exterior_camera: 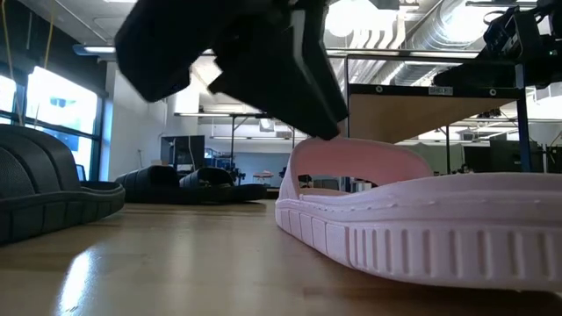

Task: Pick and place slides into the shelf
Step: Put the pink slide on the shelf

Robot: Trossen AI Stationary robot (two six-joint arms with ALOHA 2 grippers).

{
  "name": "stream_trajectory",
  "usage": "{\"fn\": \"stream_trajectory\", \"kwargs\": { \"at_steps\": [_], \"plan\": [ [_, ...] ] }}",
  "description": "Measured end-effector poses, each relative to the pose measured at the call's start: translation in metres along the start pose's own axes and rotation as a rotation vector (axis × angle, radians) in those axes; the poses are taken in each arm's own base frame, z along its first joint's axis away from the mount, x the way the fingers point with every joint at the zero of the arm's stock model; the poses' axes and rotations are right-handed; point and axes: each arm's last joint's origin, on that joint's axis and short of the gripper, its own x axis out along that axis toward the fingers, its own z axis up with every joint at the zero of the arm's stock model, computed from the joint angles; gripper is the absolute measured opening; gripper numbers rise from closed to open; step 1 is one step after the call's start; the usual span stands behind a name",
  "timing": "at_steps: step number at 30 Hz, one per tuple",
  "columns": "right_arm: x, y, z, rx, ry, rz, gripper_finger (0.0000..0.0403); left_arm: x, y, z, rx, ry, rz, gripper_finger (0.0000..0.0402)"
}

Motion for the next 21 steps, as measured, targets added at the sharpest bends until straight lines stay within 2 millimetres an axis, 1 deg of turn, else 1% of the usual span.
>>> {"fn": "stream_trajectory", "kwargs": {
  "at_steps": [6,11,16,21],
  "plan": [
    [0.0,0.0,0.0,0.0,0.0,-0.001,0.0,0.013,-0.005,-0.006,-0.031,0.044,0.035,0.0156],
    [0.0,0.0,0.0,0.0,0.0,0.0,0.0,0.023,-0.009,-0.012,-0.022,0.087,0.072,0.0143],
    [0.0,0.0,0.0,0.0,0.001,0.0,0.0,0.027,-0.01,-0.014,-0.046,0.101,0.117,0.0124],
    [0.0,0.0,0.0,0.0,0.002,0.0,0.0,0.027,-0.01,-0.014,-0.053,0.106,0.136,0.0088]
  ]
}}
